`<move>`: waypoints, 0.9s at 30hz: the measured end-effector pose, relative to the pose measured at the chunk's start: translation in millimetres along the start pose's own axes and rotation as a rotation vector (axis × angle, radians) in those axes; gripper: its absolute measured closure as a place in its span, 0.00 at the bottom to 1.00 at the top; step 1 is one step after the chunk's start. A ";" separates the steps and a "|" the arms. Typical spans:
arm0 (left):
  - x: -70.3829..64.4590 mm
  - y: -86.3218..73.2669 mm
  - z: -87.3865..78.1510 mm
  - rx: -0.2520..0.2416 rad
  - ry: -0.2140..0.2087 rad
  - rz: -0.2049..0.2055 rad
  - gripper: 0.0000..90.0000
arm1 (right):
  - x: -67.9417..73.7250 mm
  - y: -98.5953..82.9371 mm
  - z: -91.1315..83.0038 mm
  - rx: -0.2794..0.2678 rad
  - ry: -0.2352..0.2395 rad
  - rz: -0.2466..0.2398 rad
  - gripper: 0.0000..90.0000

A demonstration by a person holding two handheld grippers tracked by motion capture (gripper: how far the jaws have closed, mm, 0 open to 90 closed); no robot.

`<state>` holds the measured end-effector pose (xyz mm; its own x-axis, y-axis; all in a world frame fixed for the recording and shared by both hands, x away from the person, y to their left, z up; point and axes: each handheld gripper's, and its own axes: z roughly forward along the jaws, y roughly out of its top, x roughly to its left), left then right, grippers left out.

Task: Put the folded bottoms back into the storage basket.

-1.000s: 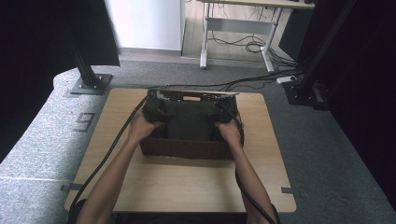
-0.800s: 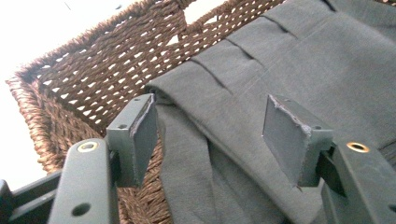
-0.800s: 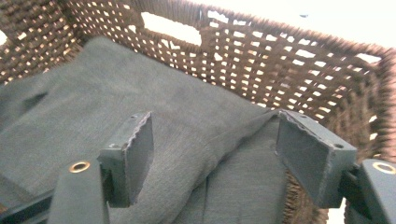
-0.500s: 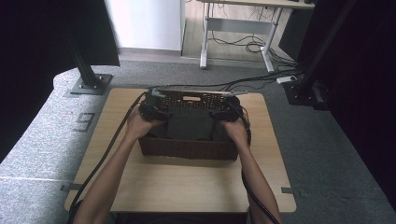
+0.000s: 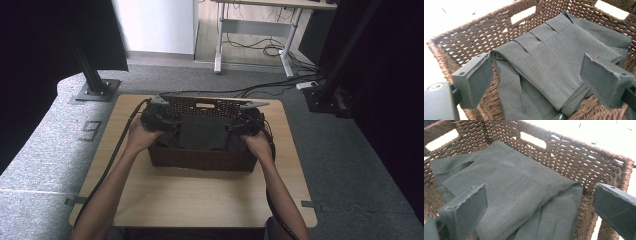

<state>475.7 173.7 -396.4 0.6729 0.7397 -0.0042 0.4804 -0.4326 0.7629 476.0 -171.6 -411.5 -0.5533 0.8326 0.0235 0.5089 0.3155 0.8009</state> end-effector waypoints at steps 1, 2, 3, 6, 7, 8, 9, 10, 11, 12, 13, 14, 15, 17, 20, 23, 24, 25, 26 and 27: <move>-0.3 -1.0 -2.7 -0.005 0.002 0.003 0.11 | 0.3 -1.0 -2.4 -0.001 0.001 -0.002 0.00; -0.6 -2.0 -5.4 -0.008 0.002 0.005 0.11 | 0.6 -2.0 -4.6 -0.004 0.004 -0.005 0.00; -1.0 -3.0 -7.8 -0.012 0.004 0.008 0.10 | 1.0 -2.9 -6.8 -0.002 0.008 -0.009 0.00; -2.3 -6.1 -14.4 -0.015 0.014 0.019 0.06 | 2.9 -5.6 -13.1 0.000 0.011 -0.021 0.00; -2.9 -7.3 -16.3 -0.017 0.016 0.021 0.05 | 3.5 -6.5 -15.1 0.001 0.013 -0.025 0.00; -3.5 -8.4 -18.3 -0.015 0.019 0.024 0.05 | 4.3 -7.3 -17.0 0.001 0.013 -0.030 0.00; -4.1 -9.8 -20.2 -0.017 0.024 0.027 0.04 | 5.1 -8.2 -19.1 0.002 0.014 -0.033 0.00; -4.7 -11.2 -22.3 -0.020 0.026 0.031 0.03 | 5.8 -9.0 -21.1 0.000 0.016 -0.037 0.00; -5.4 -12.5 -24.5 -0.020 0.026 0.034 0.03 | 6.7 -9.9 -23.0 -0.001 0.018 -0.040 0.00; -6.2 -13.8 -26.5 -0.023 0.026 0.037 0.02 | 7.5 -10.7 -25.0 0.000 0.019 -0.043 0.00; -7.0 -15.2 -28.7 -0.023 0.029 0.043 0.02 | 8.2 -11.6 -26.9 -0.001 0.019 -0.048 0.00; -8.0 -16.5 -30.9 -0.026 0.033 0.047 0.01 | 8.9 -12.6 -28.7 -0.003 0.019 -0.051 0.00; -8.8 -18.0 -33.1 -0.032 0.033 0.050 0.00 | 9.5 -13.6 -30.6 -0.003 0.020 -0.054 0.00; -10.2 -21.0 -37.9 -0.042 0.033 0.057 0.00 | 11.1 -15.7 -34.3 -0.002 0.022 -0.060 0.00; -12.1 -26.0 -44.9 -0.055 0.037 0.063 0.00 | 13.1 -18.9 -40.1 -0.006 0.024 -0.068 0.00; -12.4 -31.7 -51.9 -0.076 0.035 0.063 0.00 | 14.2 -22.5 -46.1 -0.009 0.024 -0.080 0.00; -12.6 -33.8 -53.8 -0.086 0.032 0.056 0.00 | 14.2 -23.8 -48.1 -0.012 0.027 -0.083 0.00; -12.6 -35.8 -55.8 -0.093 0.031 0.051 0.00 | 14.1 -25.1 -50.2 -0.012 0.025 -0.086 0.00; -12.4 -37.9 -57.8 -0.096 0.028 0.049 0.00 | 14.0 -26.4 -52.4 -0.011 0.024 -0.085 0.00; -12.2 -40.0 -59.7 -0.099 0.025 0.047 0.00 | 13.8 -27.8 -54.5 -0.012 0.023 -0.084 0.00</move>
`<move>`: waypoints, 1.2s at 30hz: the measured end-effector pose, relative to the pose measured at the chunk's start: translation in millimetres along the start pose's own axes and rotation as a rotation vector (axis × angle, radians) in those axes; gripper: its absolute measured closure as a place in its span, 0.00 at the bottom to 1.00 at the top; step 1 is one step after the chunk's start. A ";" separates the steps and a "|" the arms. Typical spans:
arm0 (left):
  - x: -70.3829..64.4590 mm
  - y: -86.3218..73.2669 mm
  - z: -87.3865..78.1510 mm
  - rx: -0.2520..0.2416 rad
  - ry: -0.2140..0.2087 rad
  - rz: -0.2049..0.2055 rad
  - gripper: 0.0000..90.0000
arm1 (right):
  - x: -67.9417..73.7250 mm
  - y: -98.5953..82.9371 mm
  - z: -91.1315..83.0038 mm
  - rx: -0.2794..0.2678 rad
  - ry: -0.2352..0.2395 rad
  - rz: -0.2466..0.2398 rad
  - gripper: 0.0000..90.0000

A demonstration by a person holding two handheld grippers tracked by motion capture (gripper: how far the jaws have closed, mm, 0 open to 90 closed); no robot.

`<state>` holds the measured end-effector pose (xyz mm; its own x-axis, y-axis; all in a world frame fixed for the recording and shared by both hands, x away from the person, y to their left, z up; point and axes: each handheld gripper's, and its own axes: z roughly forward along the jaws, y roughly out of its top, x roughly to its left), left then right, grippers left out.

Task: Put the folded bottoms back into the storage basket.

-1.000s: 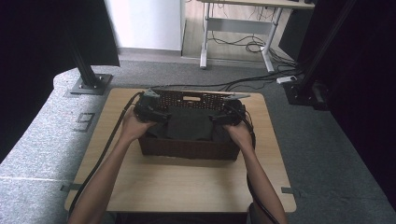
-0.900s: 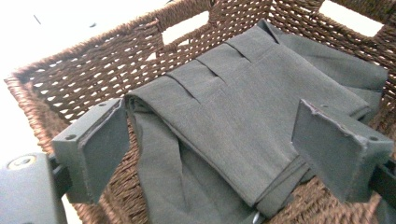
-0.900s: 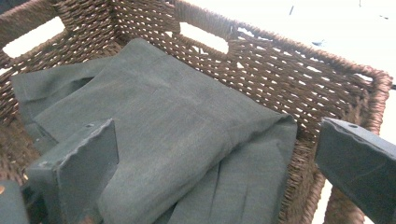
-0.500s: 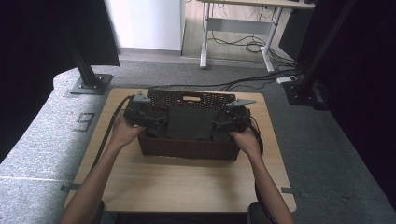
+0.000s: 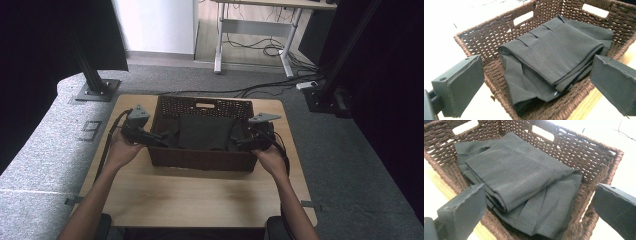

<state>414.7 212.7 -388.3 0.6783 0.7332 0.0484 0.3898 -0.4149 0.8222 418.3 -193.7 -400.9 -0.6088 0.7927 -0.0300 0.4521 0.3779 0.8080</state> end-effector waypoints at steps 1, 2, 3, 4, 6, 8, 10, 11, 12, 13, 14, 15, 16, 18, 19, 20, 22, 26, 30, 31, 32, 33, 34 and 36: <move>0.0 -2.0 -2.1 -0.001 0.000 0.000 0.00 | 0.0 -1.5 -2.2 -0.003 -0.002 0.002 0.00; -0.2 -4.2 -4.2 -0.002 0.005 0.002 0.00 | -0.2 -3.1 -4.5 -0.005 -0.004 0.001 0.00; -0.3 -6.4 -6.4 -0.001 0.010 0.005 0.00 | -0.6 -4.7 -6.8 -0.006 -0.004 0.001 0.00; -0.3 -8.5 -8.6 0.001 0.014 0.006 0.00 | -0.9 -6.4 -9.2 -0.008 -0.005 0.003 0.00; -0.1 -13.1 -13.2 -0.004 0.015 0.002 0.00 | -1.9 -10.2 -13.7 -0.011 -0.007 0.000 0.00; 0.5 -18.1 -18.1 -0.009 0.018 -0.004 0.00 | -2.6 -14.2 -17.8 -0.011 -0.011 0.002 0.00; 1.5 -23.4 -22.8 -0.009 0.018 -0.009 0.00 | -3.4 -18.3 -21.6 -0.010 -0.012 0.005 0.00; 1.9 -26.3 -25.0 -0.010 0.020 -0.011 0.00 | -3.9 -20.5 -23.4 -0.010 -0.012 0.005 0.00; 2.0 -29.3 -26.9 -0.010 0.020 -0.013 0.00 | -4.1 -22.6 -25.2 -0.010 -0.014 0.004 0.00; 2.1 -32.3 -28.5 -0.010 0.019 -0.014 0.00 | -4.4 -24.9 -26.8 -0.009 -0.016 0.000 0.00; 2.1 -35.1 -30.0 -0.006 0.020 -0.014 0.00 | -4.2 -27.2 -28.3 -0.010 -0.018 0.001 0.00; 1.9 -38.2 -31.1 -0.005 0.023 -0.013 0.00 | -4.2 -29.6 -29.5 -0.010 -0.017 0.003 0.00; 1.7 -41.3 -32.1 -0.003 0.023 -0.012 0.00 | -4.3 -32.2 -30.6 -0.010 -0.018 0.002 0.00; 1.3 -47.9 -33.2 0.003 0.024 -0.011 0.00 | -3.9 -37.7 -32.2 -0.009 -0.019 0.002 0.00; 1.0 -51.5 -33.3 0.004 0.026 -0.013 0.00 | -3.6 -40.6 -32.7 -0.009 -0.021 0.004 0.00; 0.8 -54.8 -33.6 0.008 0.027 -0.012 0.00 | -3.7 -43.7 -32.9 -0.008 -0.023 0.004 0.00; -0.2 -61.5 -33.6 0.010 0.029 -0.015 0.00 | -3.8 -49.6 -32.8 -0.008 -0.022 0.011 0.00; -3.8 -73.6 -32.7 0.015 0.030 -0.012 0.00 | -4.4 -61.0 -31.0 -0.003 -0.027 0.016 0.00; -7.7 -85.0 -29.6 0.020 0.036 -0.007 0.00 | -4.6 -72.8 -26.9 0.004 -0.027 0.024 0.00; -8.6 -87.8 -28.3 0.021 0.036 -0.010 0.00 | -4.6 -76.1 -25.5 0.006 -0.029 0.027 0.00; -9.2 -90.8 -26.8 0.023 0.034 -0.011 0.00 | -4.6 -79.6 -23.8 0.009 -0.029 0.032 0.00; -10.0 -93.9 -25.0 0.024 0.030 -0.015 0.00 | -4.5 -83.4 -22.0 0.012 -0.029 0.039 0.00; -10.6 -97.0 -23.0 0.028 0.026 -0.018 0.00 | -4.6 -87.5 -20.0 0.017 -0.026 0.044 0.00; -11.9 -103.7 -18.3 0.041 0.021 -0.023 0.00 | -4.3 -96.0 -15.4 0.027 -0.026 0.051 0.00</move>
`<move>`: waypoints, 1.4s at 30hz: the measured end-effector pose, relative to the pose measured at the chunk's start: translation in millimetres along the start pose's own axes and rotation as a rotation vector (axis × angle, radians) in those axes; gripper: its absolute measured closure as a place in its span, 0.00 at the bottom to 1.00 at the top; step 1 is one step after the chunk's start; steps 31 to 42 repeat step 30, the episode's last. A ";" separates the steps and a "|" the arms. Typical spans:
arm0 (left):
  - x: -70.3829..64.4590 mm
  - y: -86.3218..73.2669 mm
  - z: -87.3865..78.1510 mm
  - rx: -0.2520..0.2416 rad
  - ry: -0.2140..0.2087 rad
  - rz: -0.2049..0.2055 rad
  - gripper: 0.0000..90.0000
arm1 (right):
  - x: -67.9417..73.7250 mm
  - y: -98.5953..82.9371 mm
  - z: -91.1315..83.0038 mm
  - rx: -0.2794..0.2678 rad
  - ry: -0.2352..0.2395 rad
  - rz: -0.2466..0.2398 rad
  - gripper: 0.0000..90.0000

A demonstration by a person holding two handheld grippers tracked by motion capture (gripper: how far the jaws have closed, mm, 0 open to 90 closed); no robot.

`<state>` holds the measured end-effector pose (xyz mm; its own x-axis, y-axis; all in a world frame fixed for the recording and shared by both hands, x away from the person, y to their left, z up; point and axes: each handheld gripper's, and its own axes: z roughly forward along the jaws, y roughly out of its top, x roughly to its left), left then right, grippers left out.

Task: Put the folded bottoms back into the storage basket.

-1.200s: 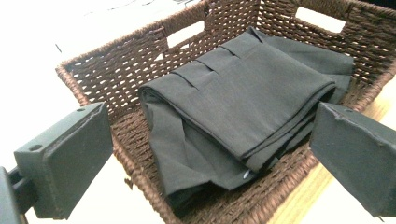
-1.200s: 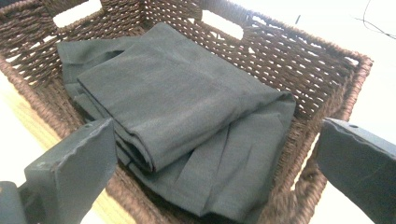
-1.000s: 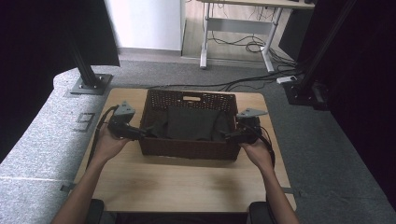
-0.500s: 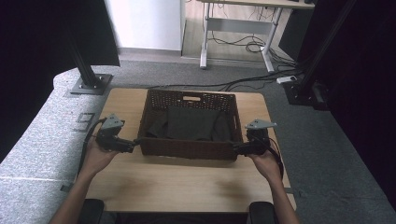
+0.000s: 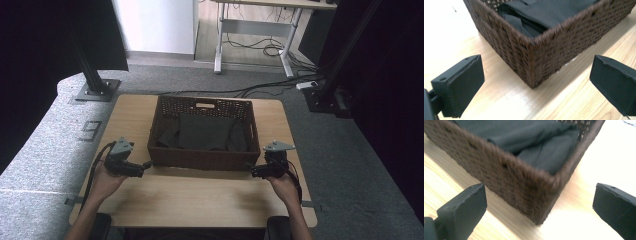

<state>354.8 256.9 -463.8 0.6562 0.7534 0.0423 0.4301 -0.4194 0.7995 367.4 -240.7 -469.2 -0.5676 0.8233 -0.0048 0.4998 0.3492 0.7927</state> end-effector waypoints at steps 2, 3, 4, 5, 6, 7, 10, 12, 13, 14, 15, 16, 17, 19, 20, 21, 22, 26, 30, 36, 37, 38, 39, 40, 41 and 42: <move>-1.2 -7.2 5.8 0.014 -0.002 -0.003 0.00 | 0.4 -8.7 4.9 0.012 -0.010 0.004 0.00; -1.7 -11.1 8.8 0.024 -0.003 -0.006 0.00 | 0.3 -13.2 7.5 0.017 -0.012 0.005 0.00; -2.0 -15.0 12.0 0.033 -0.005 -0.009 0.00 | 0.4 -17.6 10.2 0.022 -0.012 0.012 0.00; -2.4 -19.3 15.2 0.040 -0.009 -0.016 0.00 | 0.3 -22.1 12.9 0.027 -0.013 0.018 0.00; -2.7 -23.5 18.6 0.048 -0.013 -0.022 0.00 | 0.4 -26.6 15.6 0.032 -0.010 0.026 0.00; -3.0 -27.6 21.9 0.055 -0.016 -0.028 0.00 | 0.3 -31.1 18.3 0.039 -0.010 0.029 0.00; -4.2 -39.1 30.8 0.086 -0.011 -0.030 0.00 | 0.4 -44.7 27.7 0.062 -0.012 0.041 0.00; -5.3 -46.3 36.2 0.101 -0.010 -0.032 0.00 | 0.3 -52.7 34.1 0.090 -0.017 0.039 0.00; -5.9 -49.7 39.1 0.109 -0.013 -0.034 0.00 | 0.3 -56.3 37.1 0.102 -0.022 0.033 0.00; -6.4 -52.7 41.8 0.120 -0.013 -0.032 0.00 | 0.1 -59.6 40.2 0.112 -0.026 0.031 0.00; -7.1 -55.4 44.6 0.130 -0.013 -0.030 0.00 | 0.1 -62.7 43.2 0.123 -0.029 0.032 0.00; -7.4 -57.8 47.0 0.143 -0.016 -0.024 0.00 | 0.2 -65.6 46.1 0.132 -0.025 0.032 0.00; -7.8 -60.0 49.4 0.156 -0.015 -0.018 0.00 | 0.6 -68.6 49.1 0.139 -0.025 0.032 0.00; -9.2 -63.7 54.7 0.194 -0.009 -0.001 0.00 | 1.0 -71.3 51.1 0.119 -0.021 0.035 0.00; -8.6 -63.5 55.8 0.201 -0.030 -0.017 0.00 | 1.5 -71.3 51.0 0.118 -0.022 0.034 0.00; -7.5 -63.4 56.5 0.209 -0.042 -0.028 0.00 | 1.5 -71.3 51.0 0.119 -0.021 0.032 0.00; -7.5 -63.4 56.6 0.209 -0.040 -0.029 0.00 | 1.5 -71.4 51.0 0.119 -0.020 0.033 0.00; -7.6 -63.4 56.5 0.209 -0.039 -0.029 0.00 | 1.8 -71.7 50.6 0.119 -0.023 0.035 0.00; -7.7 -63.4 56.5 0.209 -0.039 -0.030 0.00 | 2.3 -72.0 50.3 0.119 -0.028 0.040 0.00; -7.7 -63.4 56.5 0.209 -0.039 -0.030 0.00 | 2.3 -72.0 50.3 0.119 -0.028 0.040 0.00; -7.7 -63.4 56.5 0.209 -0.039 -0.030 0.00 | 2.3 -72.0 50.3 0.119 -0.028 0.040 0.00; -7.7 -63.4 56.5 0.209 -0.039 -0.030 0.00 | 2.3 -72.0 50.3 0.119 -0.028 0.040 0.00; -7.7 -63.4 56.5 0.209 -0.039 -0.030 0.00 | 2.3 -72.0 50.3 0.119 -0.028 0.040 0.00; -7.7 -63.4 56.5 0.209 -0.039 -0.030 0.00 | 2.3 -72.0 50.3 0.119 -0.028 0.040 0.00; -7.7 -63.4 56.5 0.209 -0.039 -0.030 0.00 | 2.3 -72.0 50.3 0.119 -0.028 0.040 0.00; -7.7 -63.4 56.5 0.209 -0.039 -0.030 0.00 | 2.3 -72.0 50.3 0.119 -0.028 0.040 0.00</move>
